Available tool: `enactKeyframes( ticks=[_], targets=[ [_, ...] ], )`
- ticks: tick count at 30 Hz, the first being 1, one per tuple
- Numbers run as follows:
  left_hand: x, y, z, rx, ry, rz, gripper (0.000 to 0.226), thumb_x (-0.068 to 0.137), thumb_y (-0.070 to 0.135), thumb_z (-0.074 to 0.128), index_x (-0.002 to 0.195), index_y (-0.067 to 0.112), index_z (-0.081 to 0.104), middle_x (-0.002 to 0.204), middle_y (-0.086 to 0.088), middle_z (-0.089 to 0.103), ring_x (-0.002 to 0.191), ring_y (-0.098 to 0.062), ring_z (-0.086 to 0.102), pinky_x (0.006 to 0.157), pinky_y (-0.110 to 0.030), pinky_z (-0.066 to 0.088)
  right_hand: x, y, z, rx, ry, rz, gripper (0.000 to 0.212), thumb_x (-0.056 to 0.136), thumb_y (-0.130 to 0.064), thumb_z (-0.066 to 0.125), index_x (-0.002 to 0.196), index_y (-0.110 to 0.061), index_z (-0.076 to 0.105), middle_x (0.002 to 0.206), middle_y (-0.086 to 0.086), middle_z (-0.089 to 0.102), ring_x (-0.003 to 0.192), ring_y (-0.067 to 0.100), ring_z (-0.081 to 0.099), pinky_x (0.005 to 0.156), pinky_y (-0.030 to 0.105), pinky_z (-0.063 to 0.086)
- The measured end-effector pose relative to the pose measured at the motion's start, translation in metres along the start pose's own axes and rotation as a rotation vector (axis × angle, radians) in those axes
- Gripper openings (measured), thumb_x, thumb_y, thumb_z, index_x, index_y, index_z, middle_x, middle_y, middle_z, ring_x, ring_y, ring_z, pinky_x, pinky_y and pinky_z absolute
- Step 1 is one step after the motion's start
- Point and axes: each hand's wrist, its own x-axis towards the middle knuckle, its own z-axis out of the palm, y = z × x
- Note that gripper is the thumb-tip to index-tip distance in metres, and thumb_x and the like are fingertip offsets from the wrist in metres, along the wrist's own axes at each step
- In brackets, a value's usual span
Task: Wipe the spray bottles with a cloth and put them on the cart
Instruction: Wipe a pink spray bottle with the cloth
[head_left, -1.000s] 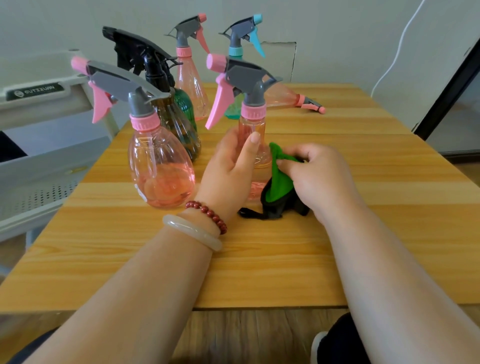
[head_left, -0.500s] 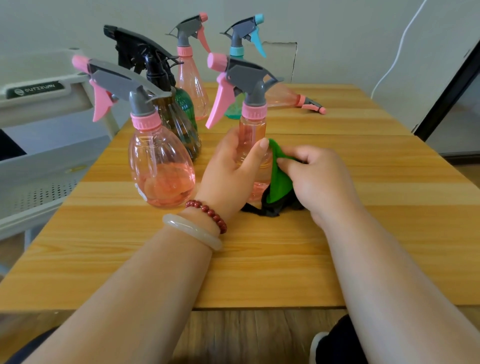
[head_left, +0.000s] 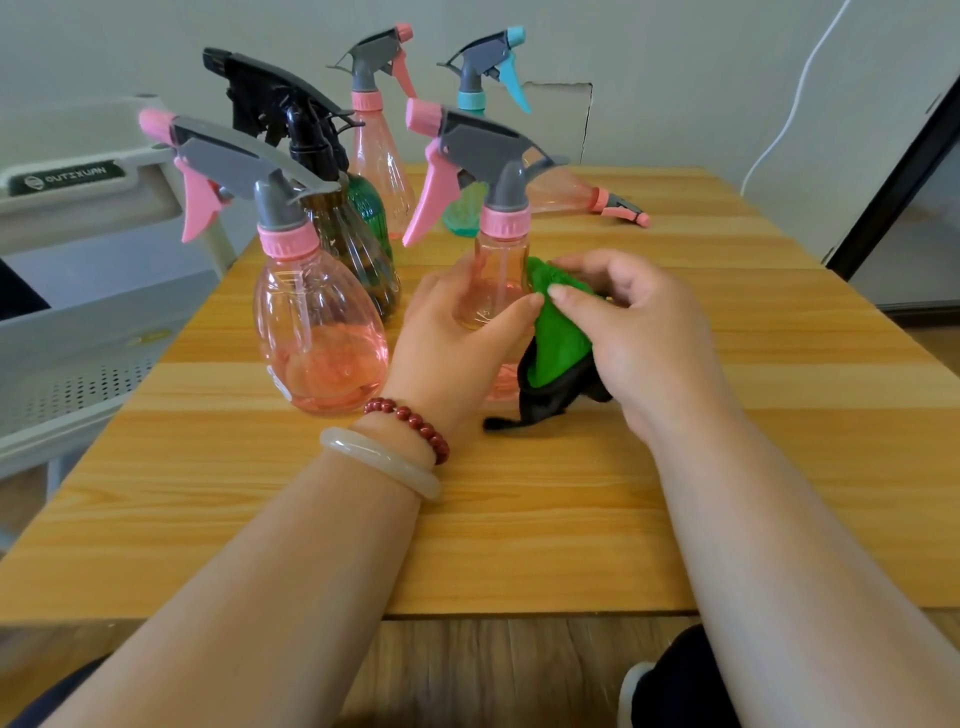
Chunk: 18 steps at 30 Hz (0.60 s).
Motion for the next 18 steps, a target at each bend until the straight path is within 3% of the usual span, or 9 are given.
enactKeyframes(
  ticks=[2,4,6,7,9,11,13,18],
  targets=[
    [-0.001,-0.001,0.000,-0.046,0.006,0.009,0.056,0.089,0.039,0.069,0.140,0.029,0.051,0.120,0.011,0.062,0.113,-0.002,0.057,0.101,-0.028,0.046,0.000,0.002,0.002,-0.044,-0.006,0.025,0.020,0.091,-0.020,0.069,0.086,-0.039,0.066,0.093,-0.018,0.069,0.091,0.007,0.067,0.079,0.023,0.055],
    [0.000,-0.001,-0.001,-0.078,0.008,-0.019,0.058,0.089,0.037,0.069,0.142,0.032,0.046,0.119,0.014,0.063,0.111,0.002,0.057,0.096,-0.022,0.045,-0.001,0.006,0.002,-0.191,-0.055,0.089,0.016,0.092,-0.020,0.068,0.092,-0.036,0.066,0.089,-0.019,0.065,0.079,0.005,0.065,0.063,0.008,0.048],
    [0.001,-0.003,-0.002,-0.079,0.013,-0.051,0.057,0.088,0.040,0.069,0.140,0.031,0.047,0.121,0.014,0.063,0.114,-0.001,0.057,0.099,-0.028,0.046,-0.001,0.010,0.001,-0.297,-0.120,0.157,0.013,0.094,-0.020,0.066,0.099,-0.032,0.067,0.087,-0.016,0.063,0.070,0.000,0.059,0.047,0.004,0.039],
    [0.002,-0.002,-0.003,-0.079,0.019,-0.060,0.056,0.087,0.041,0.069,0.138,0.030,0.048,0.121,0.014,0.064,0.115,-0.002,0.057,0.100,-0.030,0.046,-0.001,0.010,0.000,-0.301,-0.125,0.158,0.014,0.094,-0.020,0.065,0.102,-0.032,0.068,0.087,-0.017,0.062,0.071,-0.003,0.057,0.047,0.003,0.038],
    [0.001,-0.001,-0.002,-0.086,0.032,-0.066,0.049,0.087,0.039,0.070,0.132,0.027,0.052,0.118,0.013,0.065,0.111,-0.003,0.059,0.098,-0.030,0.047,-0.003,0.005,0.001,-0.210,-0.065,0.079,0.017,0.093,-0.020,0.066,0.106,-0.031,0.070,0.090,-0.022,0.062,0.080,-0.004,0.059,0.061,0.003,0.043],
    [0.000,0.000,-0.001,-0.086,0.025,-0.072,0.041,0.090,0.033,0.068,0.128,0.026,0.054,0.114,0.015,0.064,0.107,-0.001,0.059,0.094,-0.026,0.046,-0.004,-0.002,0.003,-0.114,0.014,-0.011,0.018,0.092,-0.019,0.068,0.106,-0.029,0.073,0.100,-0.021,0.068,0.096,0.000,0.064,0.086,0.017,0.050],
    [-0.001,0.001,-0.001,-0.093,0.012,-0.069,0.037,0.091,0.031,0.066,0.126,0.026,0.055,0.113,0.016,0.065,0.106,0.000,0.059,0.091,-0.023,0.045,-0.004,-0.003,0.005,-0.124,0.016,-0.004,0.019,0.093,-0.018,0.067,0.108,-0.028,0.074,0.108,-0.015,0.071,0.102,0.004,0.065,0.092,0.025,0.052],
    [-0.001,0.002,-0.002,-0.083,0.005,-0.068,0.031,0.091,0.036,0.066,0.120,0.030,0.056,0.111,0.018,0.064,0.106,0.001,0.058,0.087,-0.019,0.045,0.001,0.008,0.000,-0.378,-0.119,0.162,0.025,0.095,-0.021,0.062,0.118,-0.027,0.071,0.107,-0.007,0.071,0.073,0.000,0.058,0.054,0.003,0.039]
  ],
)
